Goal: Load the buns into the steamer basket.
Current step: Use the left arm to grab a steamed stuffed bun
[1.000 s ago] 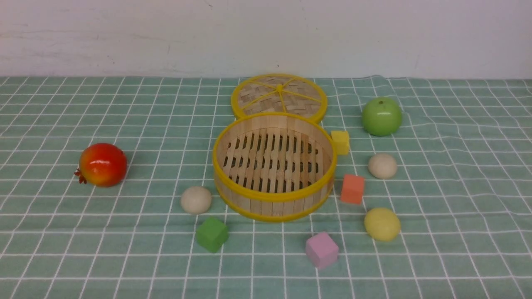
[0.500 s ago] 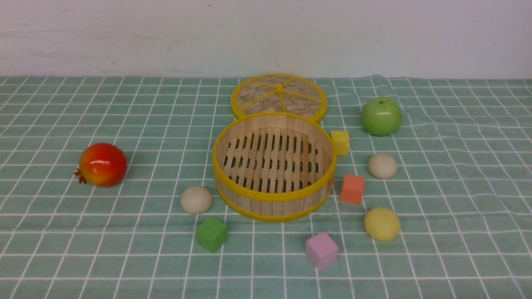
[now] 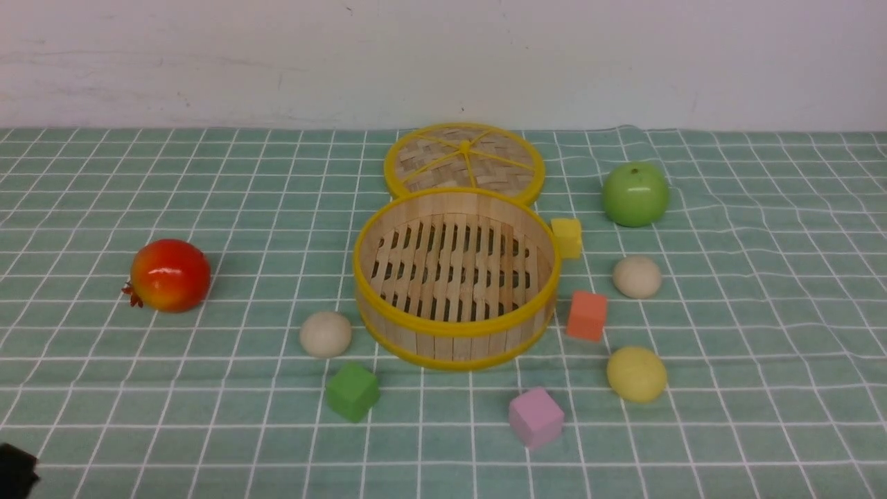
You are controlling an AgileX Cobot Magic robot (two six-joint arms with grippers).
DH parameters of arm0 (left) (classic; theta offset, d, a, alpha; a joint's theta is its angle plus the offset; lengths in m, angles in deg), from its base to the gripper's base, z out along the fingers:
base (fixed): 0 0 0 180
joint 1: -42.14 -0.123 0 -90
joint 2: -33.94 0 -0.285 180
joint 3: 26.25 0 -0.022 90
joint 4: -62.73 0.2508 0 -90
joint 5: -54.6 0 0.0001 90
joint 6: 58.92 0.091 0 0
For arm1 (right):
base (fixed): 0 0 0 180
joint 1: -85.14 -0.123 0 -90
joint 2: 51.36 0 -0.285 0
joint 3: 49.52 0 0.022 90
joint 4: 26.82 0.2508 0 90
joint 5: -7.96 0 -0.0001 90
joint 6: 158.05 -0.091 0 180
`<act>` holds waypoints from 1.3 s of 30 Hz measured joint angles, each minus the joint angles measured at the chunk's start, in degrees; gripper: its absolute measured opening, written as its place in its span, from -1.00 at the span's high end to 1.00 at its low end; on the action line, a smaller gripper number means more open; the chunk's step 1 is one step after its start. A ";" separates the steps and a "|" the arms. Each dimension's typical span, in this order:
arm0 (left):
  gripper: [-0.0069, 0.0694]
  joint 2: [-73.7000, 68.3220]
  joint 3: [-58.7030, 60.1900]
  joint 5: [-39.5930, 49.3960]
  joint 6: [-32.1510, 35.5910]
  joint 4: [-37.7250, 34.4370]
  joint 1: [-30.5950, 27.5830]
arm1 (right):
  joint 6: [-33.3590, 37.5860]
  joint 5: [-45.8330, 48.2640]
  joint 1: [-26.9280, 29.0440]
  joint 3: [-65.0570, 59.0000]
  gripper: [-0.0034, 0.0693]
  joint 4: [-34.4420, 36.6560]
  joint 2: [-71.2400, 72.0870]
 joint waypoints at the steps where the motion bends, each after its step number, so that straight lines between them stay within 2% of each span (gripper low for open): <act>1: 0.24 0.00 -0.20 -0.94 0.00 -0.54 0.00 | 0.00 0.00 0.00 0.00 0.25 0.00 0.00; 4: 0.28 0.00 -4.05 1.52 1.33 -0.22 0.00 | 0.00 0.00 0.00 0.00 0.25 0.00 0.00; 7: 0.44 -2.14 -11.94 8.40 6.03 3.90 0.00 | 0.00 0.00 0.00 0.00 0.25 0.00 0.00; 9: 0.64 -9.76 -20.72 18.71 10.13 7.72 0.00 | 0.00 0.00 0.00 0.00 0.25 0.00 0.00; 12: 0.82 -22.16 -31.51 34.62 12.89 11.57 0.00 | 0.00 0.00 0.00 0.00 0.25 0.00 0.00; 14: 0.85 -31.95 -37.65 44.26 14.73 14.48 0.00 | 0.00 0.00 0.00 0.00 0.25 0.00 0.00; 16: 0.85 -40.50 -42.11 49.87 16.11 17.04 0.00 | 0.00 0.00 0.00 0.00 0.25 0.00 0.00; 19: 0.85 -51.75 -46.95 52.61 18.89 19.37 0.00 | 0.00 0.00 0.00 0.00 0.25 0.00 0.00; 23: 0.85 -67.29 -53.24 54.16 23.34 18.57 0.61 | 0.00 0.00 0.00 0.00 0.25 0.00 0.00; 27: 0.85 -80.21 -60.79 56.31 25.48 19.17 6.70 | 0.00 0.00 0.00 0.00 0.25 0.00 0.00; 30: 0.85 -87.04 -66.52 56.42 25.86 20.43 11.41 | 0.00 0.00 0.00 0.00 0.25 0.00 0.00; 39: 0.85 -99.61 -78.17 50.36 26.13 24.05 12.64 | 0.00 0.00 0.00 0.00 0.25 0.00 0.00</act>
